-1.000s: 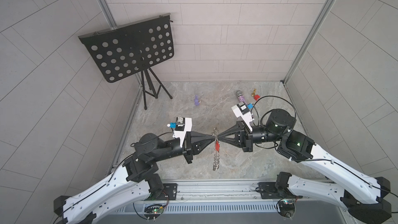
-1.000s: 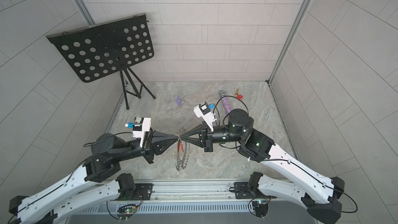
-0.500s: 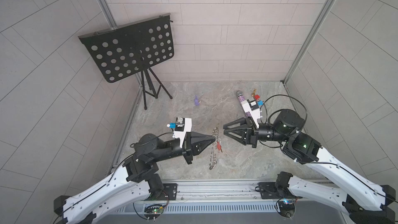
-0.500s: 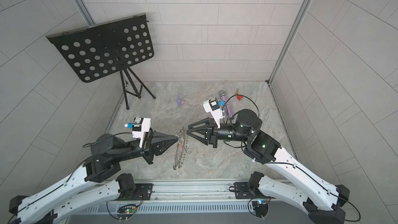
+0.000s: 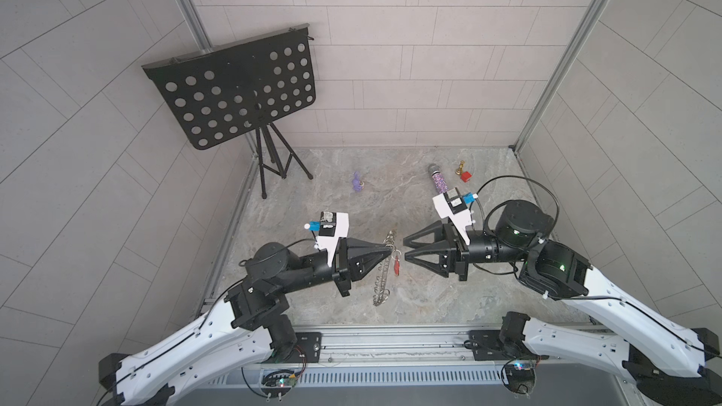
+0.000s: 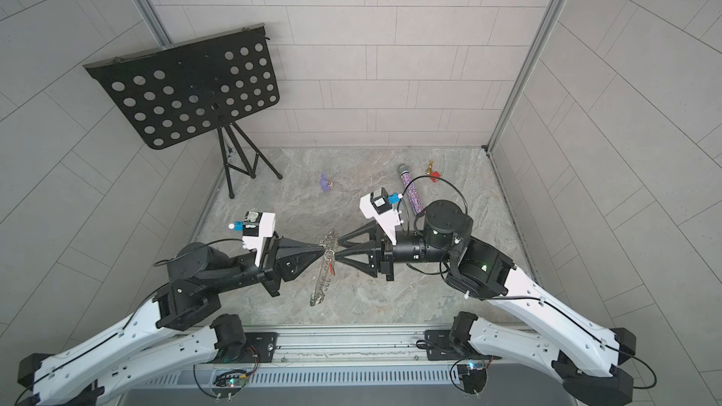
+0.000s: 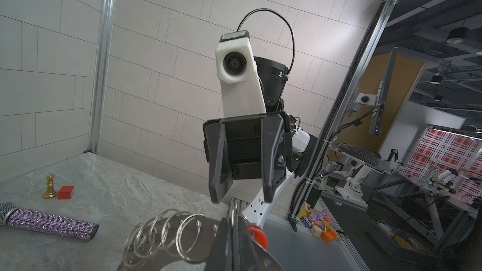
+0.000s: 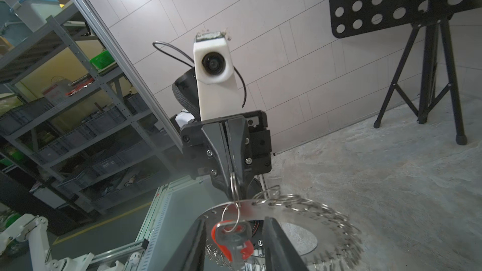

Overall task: Attach keys to a key ring
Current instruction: Adjust the key on the keyring.

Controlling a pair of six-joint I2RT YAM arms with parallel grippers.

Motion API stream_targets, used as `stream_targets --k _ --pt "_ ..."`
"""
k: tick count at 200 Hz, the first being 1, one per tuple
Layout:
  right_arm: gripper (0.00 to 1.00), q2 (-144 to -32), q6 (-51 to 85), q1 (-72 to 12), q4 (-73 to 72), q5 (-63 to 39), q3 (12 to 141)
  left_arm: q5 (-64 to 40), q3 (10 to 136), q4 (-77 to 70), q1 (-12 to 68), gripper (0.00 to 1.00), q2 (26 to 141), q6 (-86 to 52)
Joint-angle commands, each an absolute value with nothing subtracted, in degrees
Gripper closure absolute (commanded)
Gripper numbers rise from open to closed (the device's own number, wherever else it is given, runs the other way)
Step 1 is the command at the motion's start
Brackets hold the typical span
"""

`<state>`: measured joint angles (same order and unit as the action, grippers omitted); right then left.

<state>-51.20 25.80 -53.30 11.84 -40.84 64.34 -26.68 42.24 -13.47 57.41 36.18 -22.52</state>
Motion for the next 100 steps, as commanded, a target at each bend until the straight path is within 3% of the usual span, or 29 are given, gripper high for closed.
stream_targets --k 1,100 --pt "0.60 -51.5 22.3 -54.7 13.7 -39.8 66.3 -26.0 41.5 -19.4 57.5 1.00 35.7 -24.0" --pt "0.62 -50.3 20.2 -55.1 14.6 -33.0 66.2 -26.7 41.1 -20.4 57.5 1.00 35.4 -25.7"
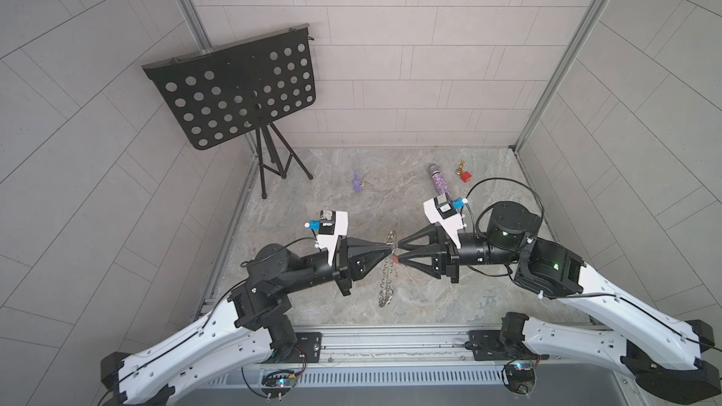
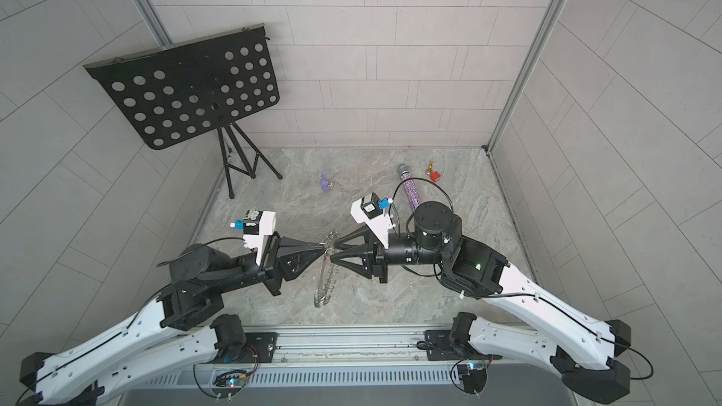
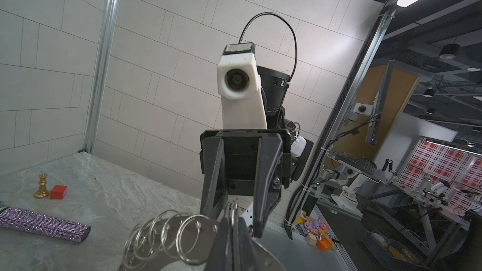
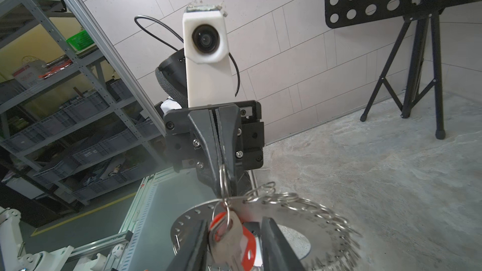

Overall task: Attach keys to a key ring
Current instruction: Adjust the key on the keyring.

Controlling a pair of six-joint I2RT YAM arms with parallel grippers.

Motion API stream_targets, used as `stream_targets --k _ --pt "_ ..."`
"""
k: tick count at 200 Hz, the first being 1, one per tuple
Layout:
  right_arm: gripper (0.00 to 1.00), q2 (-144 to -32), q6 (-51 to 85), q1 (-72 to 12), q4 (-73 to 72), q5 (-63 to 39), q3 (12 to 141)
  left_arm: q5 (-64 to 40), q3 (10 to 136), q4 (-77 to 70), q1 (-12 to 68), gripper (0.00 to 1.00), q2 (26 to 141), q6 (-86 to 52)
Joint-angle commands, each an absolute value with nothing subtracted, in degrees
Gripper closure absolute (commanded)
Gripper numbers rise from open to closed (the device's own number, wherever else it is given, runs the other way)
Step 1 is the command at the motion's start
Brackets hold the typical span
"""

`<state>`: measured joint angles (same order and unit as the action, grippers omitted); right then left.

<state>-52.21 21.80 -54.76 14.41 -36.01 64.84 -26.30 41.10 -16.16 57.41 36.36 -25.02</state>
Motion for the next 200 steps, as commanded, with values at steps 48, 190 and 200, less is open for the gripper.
stream_targets --k 48,190,200 --pt "0.63 -50.8 20.0 -55.1 13.7 -35.6 67.2 -27.7 41.3 -20.0 57.6 1.00 36.3 -26.5" --pt "0.94 -54.7 19.7 -56.0 15.2 -37.5 68.9 -29.1 42.2 -18.8 57.6 1.00 36.7 -27.4" --pt "0.97 -54.8 19.6 -56.0 15.4 -37.6 69.0 -29.1 42.3 -18.8 57.6 1.00 36.7 -27.5"
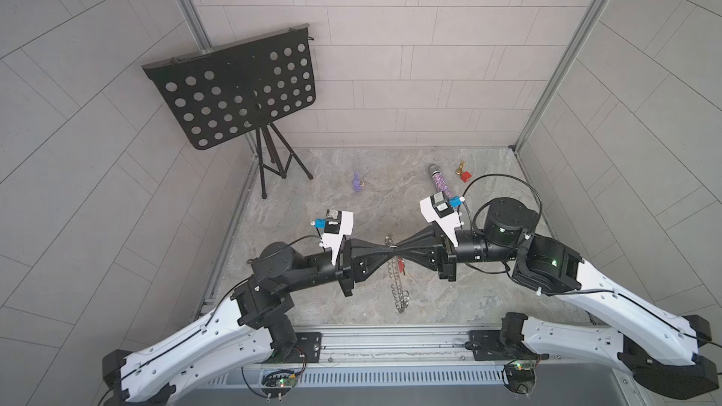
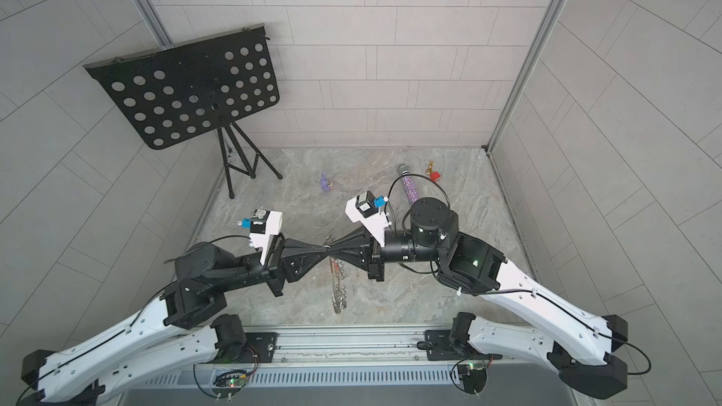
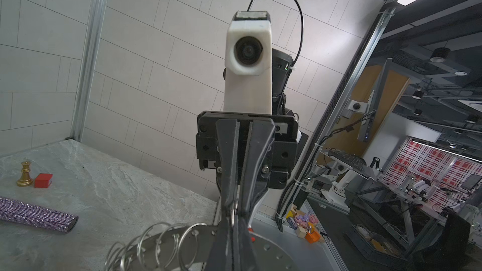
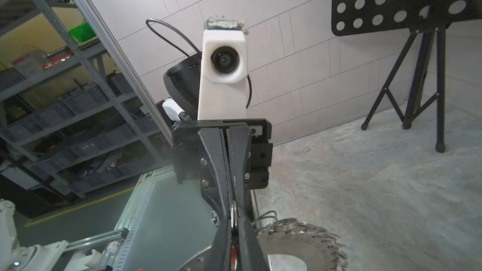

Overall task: Attach keys to a key ring
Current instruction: Adjust the key on the keyring.

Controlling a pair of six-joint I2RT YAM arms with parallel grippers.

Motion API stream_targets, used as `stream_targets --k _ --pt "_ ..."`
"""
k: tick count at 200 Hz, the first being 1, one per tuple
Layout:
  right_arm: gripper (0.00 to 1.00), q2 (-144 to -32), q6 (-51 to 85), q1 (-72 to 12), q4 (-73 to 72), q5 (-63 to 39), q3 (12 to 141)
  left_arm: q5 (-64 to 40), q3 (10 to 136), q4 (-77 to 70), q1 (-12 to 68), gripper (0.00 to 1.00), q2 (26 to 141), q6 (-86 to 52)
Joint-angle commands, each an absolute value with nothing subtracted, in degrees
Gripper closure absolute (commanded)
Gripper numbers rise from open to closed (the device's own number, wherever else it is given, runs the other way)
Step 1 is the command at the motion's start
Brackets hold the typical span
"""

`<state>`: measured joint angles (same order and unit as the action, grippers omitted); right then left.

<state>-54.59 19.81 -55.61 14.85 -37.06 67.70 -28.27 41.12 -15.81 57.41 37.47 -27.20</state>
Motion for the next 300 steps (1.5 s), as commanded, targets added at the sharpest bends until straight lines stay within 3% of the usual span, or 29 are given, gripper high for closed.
stream_targets --k 1,45,58,82,146,238,300 --pt "0.97 -54.8 19.7 -56.0 15.4 -37.6 69.0 -29.2 42.3 -18.8 57.6 1.00 36.7 -27.5" --pt "1.00 -55.2 18.8 -56.0 17.7 -37.8 69.8 -29.6 43.0 -16.5 57.6 1.00 36.9 -26.8" --pt "1.00 -55.2 17.9 -56.0 19.9 -37.5 70.6 -28.9 43.2 -15.2 57.7 0.88 36.4 -26.3" --pt "1.00 -55.4 15.3 -56.0 26.1 -36.2 72.9 -27.8 44.4 -9.3 57.6 0.78 35.0 -24.3" --pt "1.00 -58.0 12.5 -56.0 38.2 -37.2 78.4 -29.8 51.1 8.9 57.7 0.70 35.6 -17.7" --pt "1.00 -60.0 14.0 -56.1 39.8 -40.9 80.6 -32.1 56.8 19.1 57.7 0.68 40.7 -10.6" --pt "1.00 -60.6 15.1 -56.2 37.8 -42.2 79.4 -33.3 56.8 17.8 57.6 0.72 41.4 -10.6"
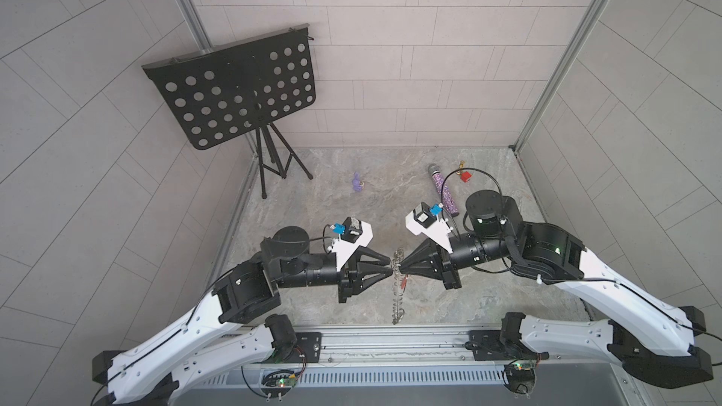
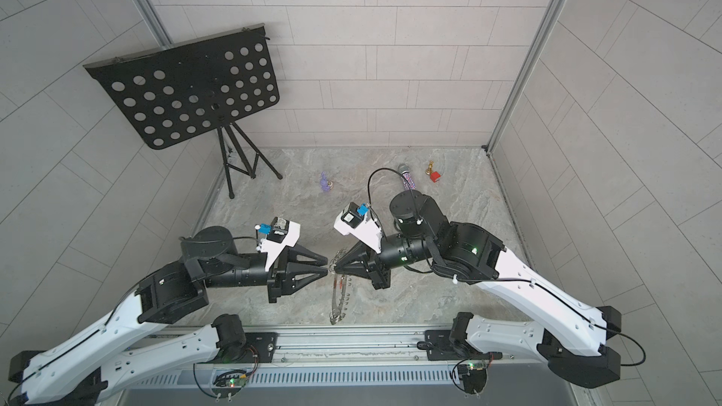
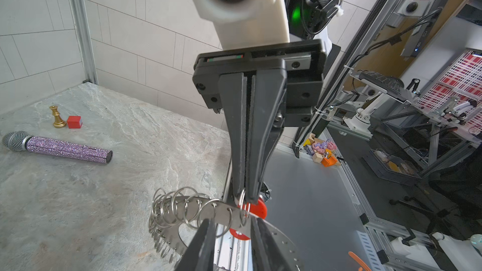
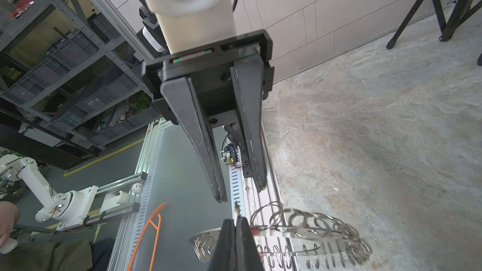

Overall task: Attach keys to a key ring
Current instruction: Adjust the key on the keyring.

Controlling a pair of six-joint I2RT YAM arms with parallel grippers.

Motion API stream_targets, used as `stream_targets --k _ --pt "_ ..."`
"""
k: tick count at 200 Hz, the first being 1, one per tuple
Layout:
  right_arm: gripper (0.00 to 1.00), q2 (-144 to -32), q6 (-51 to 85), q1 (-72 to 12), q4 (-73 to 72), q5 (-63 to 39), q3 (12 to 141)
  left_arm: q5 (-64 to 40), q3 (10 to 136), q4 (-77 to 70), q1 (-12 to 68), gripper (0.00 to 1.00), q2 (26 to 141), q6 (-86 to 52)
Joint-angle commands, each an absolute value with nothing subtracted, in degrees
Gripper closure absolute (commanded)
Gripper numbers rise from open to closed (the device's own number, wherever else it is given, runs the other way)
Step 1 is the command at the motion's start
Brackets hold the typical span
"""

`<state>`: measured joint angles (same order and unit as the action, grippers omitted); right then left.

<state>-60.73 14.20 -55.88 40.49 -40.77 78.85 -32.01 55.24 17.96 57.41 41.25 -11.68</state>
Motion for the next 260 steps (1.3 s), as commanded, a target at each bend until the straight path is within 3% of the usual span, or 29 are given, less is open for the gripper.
stream_targets --k 1,60,97,112,148,182,201,228,260 --pt "1.00 -60.6 15.1 -56.2 37.8 -42.1 79.4 -33.4 56.8 17.8 57.6 0.72 41.5 -10.6" --pt "1.00 -60.9 15.7 -56.5 36.7 -42.4 78.8 -36.0 56.6 16.3 57.7 0.78 43.1 -10.7" --pt "1.00 -61.4 15.7 -56.6 36.5 -42.4 78.3 -36.1 56.5 14.8 57.7 0.89 43.2 -10.8" --pt "1.00 -61.5 15.8 -56.7 36.4 -42.4 78.1 -36.1 56.5 14.3 57.7 1.00 43.2 -10.6" --pt "1.00 -61.1 16.4 -56.6 35.2 -41.1 77.8 -36.9 56.0 13.7 57.7 1.00 43.0 -10.5" --pt "0.69 -58.7 17.5 -55.6 33.1 -38.7 77.1 -36.3 53.1 9.4 57.7 1.00 41.3 -12.4" --pt "0.59 -57.0 19.0 -54.7 31.3 -38.8 76.3 -35.1 50.2 4.1 57.7 1.00 39.5 -14.9" --pt "0.57 -55.5 19.7 -54.2 31.0 -38.7 75.5 -33.7 47.6 -0.8 57.7 1.00 37.6 -17.6" --pt "0.62 -55.6 20.8 -54.1 30.7 -39.9 74.5 -33.0 47.4 -1.5 57.7 1.00 36.8 -18.1"
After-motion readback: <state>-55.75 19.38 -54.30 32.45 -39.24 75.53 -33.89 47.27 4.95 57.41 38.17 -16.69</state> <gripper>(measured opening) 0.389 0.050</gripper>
